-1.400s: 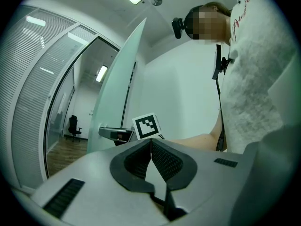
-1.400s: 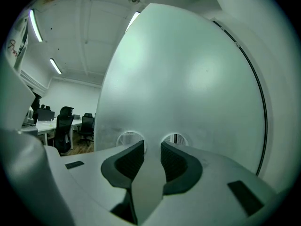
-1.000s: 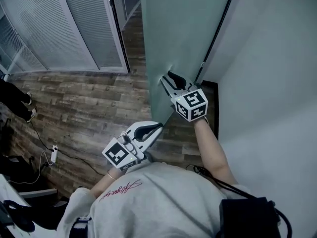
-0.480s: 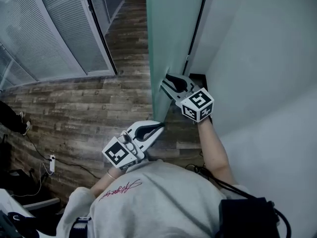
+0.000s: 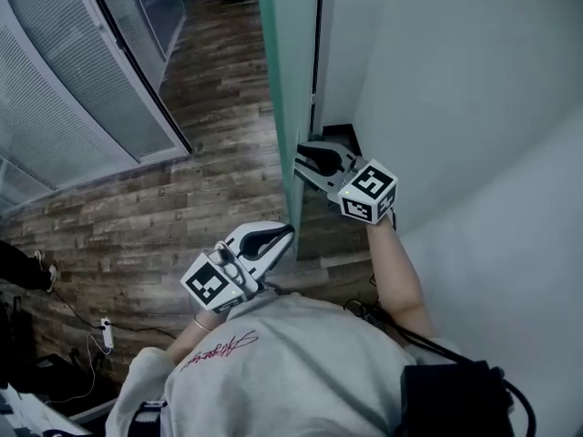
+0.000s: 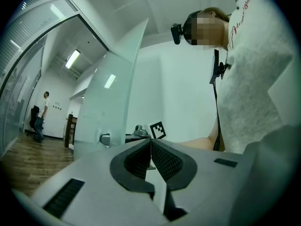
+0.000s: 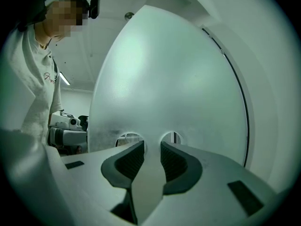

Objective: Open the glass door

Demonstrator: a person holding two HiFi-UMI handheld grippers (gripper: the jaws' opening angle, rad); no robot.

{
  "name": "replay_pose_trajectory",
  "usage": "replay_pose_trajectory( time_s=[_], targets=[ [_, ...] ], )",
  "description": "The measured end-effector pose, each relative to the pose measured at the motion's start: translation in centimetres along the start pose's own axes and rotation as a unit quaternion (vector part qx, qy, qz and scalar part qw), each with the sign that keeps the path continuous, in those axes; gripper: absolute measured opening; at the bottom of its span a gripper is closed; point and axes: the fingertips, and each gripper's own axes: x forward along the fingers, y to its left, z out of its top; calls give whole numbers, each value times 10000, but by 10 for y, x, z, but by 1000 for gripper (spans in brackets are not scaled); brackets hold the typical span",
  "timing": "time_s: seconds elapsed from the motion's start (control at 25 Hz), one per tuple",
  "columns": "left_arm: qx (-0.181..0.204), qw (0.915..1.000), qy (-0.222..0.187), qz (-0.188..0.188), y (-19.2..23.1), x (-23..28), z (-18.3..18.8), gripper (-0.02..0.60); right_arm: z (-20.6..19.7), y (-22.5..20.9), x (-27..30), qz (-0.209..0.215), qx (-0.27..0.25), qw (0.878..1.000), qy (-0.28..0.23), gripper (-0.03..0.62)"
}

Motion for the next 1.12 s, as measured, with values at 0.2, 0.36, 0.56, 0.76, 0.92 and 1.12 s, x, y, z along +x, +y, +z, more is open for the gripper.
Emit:
replay_pose_trajectory(
  time_s=[0.2, 0.36, 0.56, 0.76, 0.92, 1.12],
  targets=[
    [-25, 9993, 234, -296, -7, 9, -12, 18, -3, -9, -31, -181, 232, 9995, -139, 117],
    [-41, 9987, 220, -455, -8, 17, -17, 18, -11, -17, -52, -348, 299, 9988, -168, 115],
    [-123, 9975, 88, -690, -19, 28, -21, 18, -22, -27, -77, -383, 371, 9983, -244, 114],
    [-186, 9967, 257, -744, -26, 31, -30, 18, -21, -33, -103, -445, 379, 9980, -236, 110],
    [-265, 9948, 397, -901, -33, 39, -34, 18, -18, -39, -120, -557, 295, 9979, -169, 106],
    [-174, 9901, 475, -1309, -47, 57, -31, 18, -17, -47, -141, -700, 279, 9971, -112, 97]
  ],
)
